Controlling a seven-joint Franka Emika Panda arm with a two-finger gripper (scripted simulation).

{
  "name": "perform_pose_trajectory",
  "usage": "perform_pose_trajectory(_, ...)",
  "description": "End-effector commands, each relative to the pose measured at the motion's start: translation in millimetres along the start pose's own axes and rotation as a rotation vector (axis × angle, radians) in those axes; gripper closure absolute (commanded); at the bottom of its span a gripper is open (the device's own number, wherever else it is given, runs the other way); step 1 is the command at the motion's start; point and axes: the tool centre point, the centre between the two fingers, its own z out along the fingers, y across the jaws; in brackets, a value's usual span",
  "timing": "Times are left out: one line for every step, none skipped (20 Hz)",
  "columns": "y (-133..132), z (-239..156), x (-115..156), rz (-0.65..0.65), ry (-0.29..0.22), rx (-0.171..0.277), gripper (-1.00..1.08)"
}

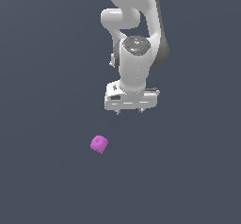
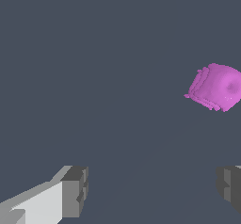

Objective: Pick up the object and move it to a goal position.

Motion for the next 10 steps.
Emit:
perform_pose_trajectory(4, 2, 2, 0.013, -0.001, 0.001, -0.92)
perform_pose_trajectory(6, 3, 4, 0.021, -0.001, 0.001, -0.92)
perform_pose_trajectory(8, 4, 6, 0.031, -0.001, 0.002, -0.92)
perform_pose_trajectory(11, 6, 9, 0.042, -0.002, 0.003, -0.92)
perform_pose_trajectory(15, 8, 11, 0.056, -0.002, 0.004, -0.92)
perform_pose_trajectory(19, 10, 14, 0.07, -0.003, 0.005, -0.92)
perform_pose_trajectory(23, 12, 17, 0.086, -0.004, 0.005, -0.92)
perform_pose_trajectory(28, 15, 20, 0.103, -0.004, 0.006, -0.92)
perform_pose_trajectory(33, 18, 24, 0.122, -0.005, 0.007, -0.92)
perform_pose_trajectory(39, 21, 27, 0.142, -0.006, 0.008, -0.92)
